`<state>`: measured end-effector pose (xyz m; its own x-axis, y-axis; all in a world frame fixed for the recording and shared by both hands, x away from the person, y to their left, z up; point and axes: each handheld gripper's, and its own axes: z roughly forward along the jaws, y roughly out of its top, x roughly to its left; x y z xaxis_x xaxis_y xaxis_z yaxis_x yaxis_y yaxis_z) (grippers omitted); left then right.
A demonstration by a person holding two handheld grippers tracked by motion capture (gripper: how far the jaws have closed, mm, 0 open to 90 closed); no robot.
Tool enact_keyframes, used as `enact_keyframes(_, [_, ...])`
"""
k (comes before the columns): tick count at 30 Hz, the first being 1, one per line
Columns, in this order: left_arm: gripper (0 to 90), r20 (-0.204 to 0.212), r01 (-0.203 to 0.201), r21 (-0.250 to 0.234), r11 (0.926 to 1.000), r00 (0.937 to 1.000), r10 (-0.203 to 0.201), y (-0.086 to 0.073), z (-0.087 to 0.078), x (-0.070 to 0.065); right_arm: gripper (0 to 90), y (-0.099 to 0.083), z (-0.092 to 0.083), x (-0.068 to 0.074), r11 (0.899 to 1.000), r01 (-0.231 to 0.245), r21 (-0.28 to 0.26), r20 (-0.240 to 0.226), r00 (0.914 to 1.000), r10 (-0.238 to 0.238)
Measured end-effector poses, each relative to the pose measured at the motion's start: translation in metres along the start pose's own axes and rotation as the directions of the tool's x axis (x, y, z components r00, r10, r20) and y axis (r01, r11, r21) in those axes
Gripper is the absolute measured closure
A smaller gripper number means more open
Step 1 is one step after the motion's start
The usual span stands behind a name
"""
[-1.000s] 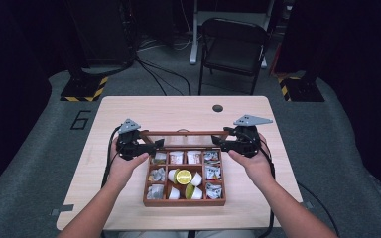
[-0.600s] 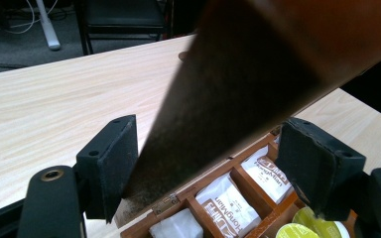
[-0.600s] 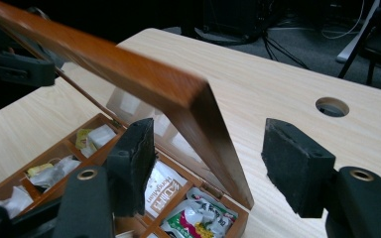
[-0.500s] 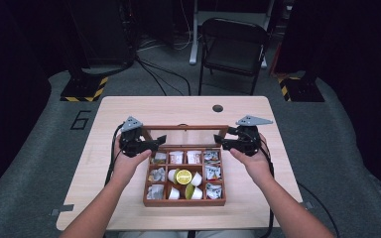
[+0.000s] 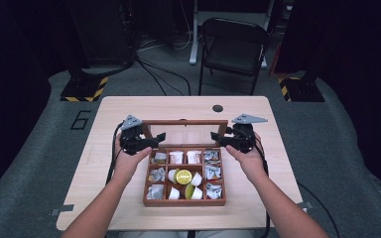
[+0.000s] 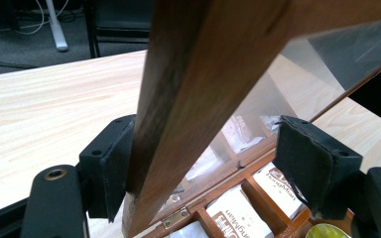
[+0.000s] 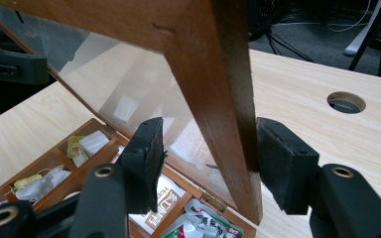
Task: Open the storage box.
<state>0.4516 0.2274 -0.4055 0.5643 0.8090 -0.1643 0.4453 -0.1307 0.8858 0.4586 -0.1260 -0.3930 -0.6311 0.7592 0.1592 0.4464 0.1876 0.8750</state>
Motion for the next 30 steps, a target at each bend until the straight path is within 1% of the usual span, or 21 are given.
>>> enact_keyframes(2, [25.5, -0.01, -0.004, 0.016, 0.9999, 0.9999, 0.004, -0.001, 0.002, 0.001, 45.6, 0.0, 0.001, 0.0, 1.0, -0.005, -0.003, 0.005, 1.0, 0.005])
enact_keyframes(4, [25.5, -0.015, 0.008, 0.014, 0.9999, 0.9999, -0.007, -0.003, 0.005, 0.002, 45.7, 0.001, 0.002, -0.001, 1.0, -0.01, -0.006, 0.008, 0.9999, 0.01])
enact_keyframes(7, [25.7, -0.01, 0.031, 0.011, 0.9994, 0.9995, -0.031, -0.008, 0.01, 0.005, 45.9, 0.002, 0.003, -0.001, 1.0, -0.014, -0.009, 0.013, 0.9998, 0.014])
enact_keyframes(8, [25.7, -0.01, 0.031, 0.011, 0.9994, 0.9995, -0.031, -0.008, 0.01, 0.005, 45.9, 0.002, 0.003, -0.001, 1.0, -0.014, -0.009, 0.013, 0.9998, 0.014])
enact_keyframes(9, [25.7, -0.008, 0.05, 0.008, 0.9987, 0.9987, -0.05, -0.009, 0.011, 0.005, 46.1, 0.002, 0.003, -0.002, 1.0, -0.009, -0.01, 0.013, 0.9999, 0.01])
enact_keyframes(10, [25.7, -0.007, 0.057, 0.008, 0.9984, 0.9984, -0.057, -0.011, 0.012, 0.006, 46.1, 0.002, 0.003, -0.002, 1.0, -0.013, -0.009, 0.015, 0.9998, 0.013])
enact_keyframes(13, [26.0, -0.01, 0.06, 0.002, 0.9982, 0.9982, -0.06, -0.013, 0.016, 0.008, 46.0, 0.003, 0.005, -0.003, 1.0, -0.013, -0.007, 0.024, 0.9996, 0.013])
enact_keyframes(15, [26.3, -0.003, 0.06, 0.01, 0.9982, 0.9982, -0.06, -0.015, 0.017, 0.01, 46.0, 0.003, 0.006, -0.004, 1.0, -0.014, -0.007, 0.027, 0.9995, 0.014])
enact_keyframes(20, [26.7, 0.004, 0.06, 0.009, 0.9982, 0.9982, -0.06, -0.016, 0.021, 0.013, 44.9, 0.0, 0.012, -0.007, 1.0, -0.014, 0.005, 0.032, 0.9994, 0.013])
enact_keyframes(23, [26.7, -0.002, 0.062, 0.011, 0.998, 0.9981, -0.062, -0.017, 0.023, 0.013, 44.3, -0.003, 0.016, -0.008, 1.0, -0.018, 0.013, 0.028, 0.9994, 0.018])
enact_keyframes(25, [26.6, -0.005, 0.07, 0.013, 0.9975, 0.9976, -0.07, -0.018, 0.025, 0.013, 43.7, -0.006, 0.019, -0.008, 1.0, -0.016, 0.02, 0.032, 0.9994, 0.015])
enact_keyframes(26, [26.6, -0.015, 0.07, 0.002, 0.9975, 0.9974, -0.07, -0.018, 0.026, 0.013, 43.1, -0.008, 0.021, -0.008, 1.0, -0.019, 0.024, 0.036, 0.9992, 0.018])
enact_keyframes(27, [26.6, -0.015, 0.071, 0.001, 0.9975, 0.9974, -0.071, -0.018, 0.027, 0.013, 42.7, -0.009, 0.022, -0.009, 1.0, -0.015, 0.024, 0.038, 0.9992, 0.014])
enact_keyframes(30, [26.6, -0.018, 0.076, 0.001, 0.9971, 0.9969, -0.076, -0.018, 0.028, 0.013, 41.4, -0.012, 0.025, -0.009, 0.999, -0.025, 0.025, 0.041, 0.9989, 0.024])
